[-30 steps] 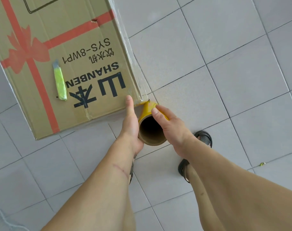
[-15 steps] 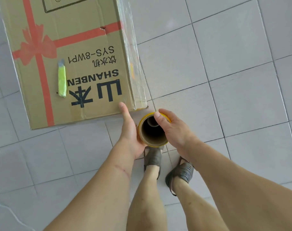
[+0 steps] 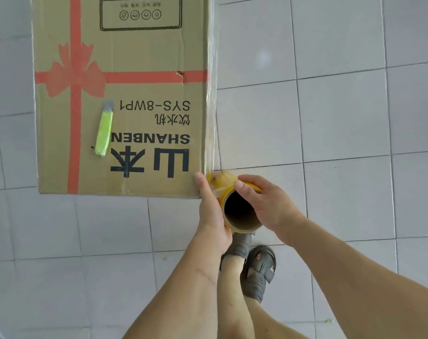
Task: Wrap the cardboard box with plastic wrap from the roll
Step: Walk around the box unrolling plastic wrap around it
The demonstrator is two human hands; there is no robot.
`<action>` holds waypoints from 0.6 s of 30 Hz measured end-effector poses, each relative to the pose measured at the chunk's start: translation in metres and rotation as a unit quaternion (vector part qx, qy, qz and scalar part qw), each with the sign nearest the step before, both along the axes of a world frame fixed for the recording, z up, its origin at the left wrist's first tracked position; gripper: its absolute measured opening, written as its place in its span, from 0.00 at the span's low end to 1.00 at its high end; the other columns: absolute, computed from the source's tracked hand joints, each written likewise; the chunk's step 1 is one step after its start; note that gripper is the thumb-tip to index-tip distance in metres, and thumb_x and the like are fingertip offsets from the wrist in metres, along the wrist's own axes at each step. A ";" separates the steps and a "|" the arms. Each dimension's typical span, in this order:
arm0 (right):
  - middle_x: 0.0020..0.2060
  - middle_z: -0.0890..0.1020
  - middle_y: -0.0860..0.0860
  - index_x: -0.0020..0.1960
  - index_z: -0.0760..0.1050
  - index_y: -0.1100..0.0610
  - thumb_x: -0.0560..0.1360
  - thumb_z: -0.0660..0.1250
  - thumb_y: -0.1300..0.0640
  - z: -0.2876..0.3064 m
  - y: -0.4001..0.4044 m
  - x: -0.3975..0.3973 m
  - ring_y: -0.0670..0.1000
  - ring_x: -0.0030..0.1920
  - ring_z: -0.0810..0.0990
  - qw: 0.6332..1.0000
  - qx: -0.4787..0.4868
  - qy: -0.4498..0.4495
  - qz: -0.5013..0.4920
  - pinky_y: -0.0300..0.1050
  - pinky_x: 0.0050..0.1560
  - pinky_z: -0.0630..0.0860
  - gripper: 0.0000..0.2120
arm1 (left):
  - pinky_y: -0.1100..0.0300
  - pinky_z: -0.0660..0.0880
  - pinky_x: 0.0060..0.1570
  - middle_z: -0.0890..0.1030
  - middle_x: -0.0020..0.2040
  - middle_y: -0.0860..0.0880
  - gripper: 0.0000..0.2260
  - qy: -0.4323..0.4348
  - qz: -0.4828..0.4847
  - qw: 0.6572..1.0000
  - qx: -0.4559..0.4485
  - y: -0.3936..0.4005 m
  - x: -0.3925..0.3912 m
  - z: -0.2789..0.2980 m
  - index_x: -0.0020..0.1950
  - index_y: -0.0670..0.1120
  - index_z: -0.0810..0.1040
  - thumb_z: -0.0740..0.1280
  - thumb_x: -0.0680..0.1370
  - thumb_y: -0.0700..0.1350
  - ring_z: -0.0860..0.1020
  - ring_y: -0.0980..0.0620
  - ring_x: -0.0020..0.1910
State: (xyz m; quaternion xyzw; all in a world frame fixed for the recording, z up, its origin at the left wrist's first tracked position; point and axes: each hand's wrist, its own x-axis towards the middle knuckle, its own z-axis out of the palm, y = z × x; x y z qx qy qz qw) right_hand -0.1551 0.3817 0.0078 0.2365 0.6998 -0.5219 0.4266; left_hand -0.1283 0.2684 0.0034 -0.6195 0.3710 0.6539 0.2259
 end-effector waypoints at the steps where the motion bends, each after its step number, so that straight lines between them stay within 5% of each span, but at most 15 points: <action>1: 0.55 0.80 0.45 0.64 0.76 0.42 0.74 0.67 0.37 0.000 0.002 -0.003 0.45 0.55 0.77 1.000 -0.001 -0.005 0.002 0.38 0.50 0.74 0.21 | 0.37 0.77 0.72 0.89 0.60 0.39 0.45 -0.002 0.006 1.000 0.005 0.001 -0.002 -0.001 0.69 0.48 0.83 0.49 0.76 0.81 0.84 0.38 0.64; 4: 0.55 0.80 0.44 0.65 0.76 0.41 0.73 0.68 0.36 0.000 0.002 -0.011 0.43 0.53 0.77 1.000 -0.005 -0.012 0.028 0.36 0.46 0.73 0.22 | 0.34 0.78 0.70 0.88 0.60 0.38 0.48 -0.008 0.048 0.999 0.012 0.001 -0.006 -0.004 0.70 0.49 0.82 0.51 0.72 0.84 0.84 0.35 0.64; 11: 0.52 0.81 0.42 0.60 0.77 0.40 0.74 0.67 0.36 -0.007 0.008 -0.037 0.45 0.57 0.78 0.999 -0.032 -0.028 -0.002 0.41 0.55 0.74 0.17 | 0.33 0.80 0.66 0.88 0.61 0.37 0.49 0.008 0.183 0.983 0.004 0.023 -0.024 -0.007 0.72 0.49 0.82 0.52 0.73 0.85 0.84 0.33 0.65; 15: 0.55 0.80 0.45 0.62 0.76 0.44 0.76 0.64 0.36 -0.008 0.006 -0.069 0.49 0.57 0.77 0.997 -0.013 -0.002 0.080 0.47 0.59 0.74 0.19 | 0.29 0.67 0.77 0.90 0.56 0.39 0.48 0.012 0.187 0.982 0.000 0.025 -0.031 -0.001 0.63 0.50 0.85 0.45 0.73 0.85 0.82 0.34 0.64; 18: 0.57 0.78 0.47 0.67 0.74 0.44 0.76 0.62 0.35 -0.005 0.009 -0.081 0.52 0.58 0.76 0.985 -0.014 0.001 0.174 0.49 0.61 0.74 0.23 | 0.32 0.71 0.74 0.90 0.59 0.41 0.48 0.016 0.160 0.987 -0.013 0.025 -0.032 -0.007 0.66 0.53 0.85 0.43 0.74 0.84 0.82 0.36 0.65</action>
